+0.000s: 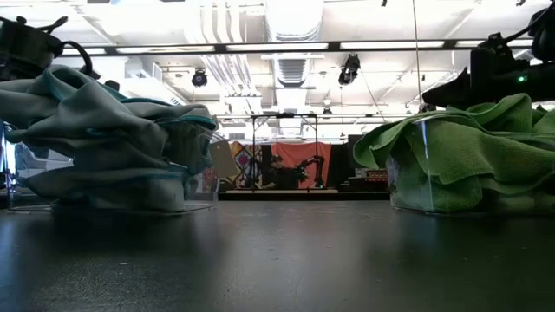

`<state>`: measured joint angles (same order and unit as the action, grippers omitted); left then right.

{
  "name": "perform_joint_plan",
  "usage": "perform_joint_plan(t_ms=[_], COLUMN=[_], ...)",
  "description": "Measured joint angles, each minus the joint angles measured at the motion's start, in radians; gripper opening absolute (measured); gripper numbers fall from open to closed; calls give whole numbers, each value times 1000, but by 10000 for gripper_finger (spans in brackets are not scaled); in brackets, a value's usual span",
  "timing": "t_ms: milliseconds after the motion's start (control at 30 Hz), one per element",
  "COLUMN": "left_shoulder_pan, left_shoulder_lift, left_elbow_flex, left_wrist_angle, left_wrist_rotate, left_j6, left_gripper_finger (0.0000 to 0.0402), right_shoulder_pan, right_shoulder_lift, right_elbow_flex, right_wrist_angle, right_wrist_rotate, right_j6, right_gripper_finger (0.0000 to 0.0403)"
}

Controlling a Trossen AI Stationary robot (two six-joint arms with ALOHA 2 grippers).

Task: Sort microfiber towel by color & place in baskets
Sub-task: Return to Home Position

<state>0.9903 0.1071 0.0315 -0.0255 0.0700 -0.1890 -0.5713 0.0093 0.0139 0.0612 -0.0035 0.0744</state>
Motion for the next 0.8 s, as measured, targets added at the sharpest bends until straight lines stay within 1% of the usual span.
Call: perform_joint_plan(t_ms=[200, 367, 433, 800], left_shoulder_pan=[0, 0, 0, 0], left_shoulder_lift=[15, 18, 18, 18], left_elbow_flex=[0, 0, 0, 0], left_wrist_angle=[1, 1, 1, 2], left_wrist_rotate=[0, 0, 0, 0], left_j6=[0, 0, 0, -4], left_gripper_finger=[123, 123, 123, 123], right_shoulder_pan=[1, 1, 1, 1], right_shoulder_lift=[0, 1, 0, 0], right_elbow_flex=[0, -1, -1, 0], right_wrist_angle=[-9, -43, -43, -45], right_wrist_rotate=[4, 3, 3, 3], right_j6=[21, 147, 173, 176], right_gripper_finger=[82, 82, 82, 82])
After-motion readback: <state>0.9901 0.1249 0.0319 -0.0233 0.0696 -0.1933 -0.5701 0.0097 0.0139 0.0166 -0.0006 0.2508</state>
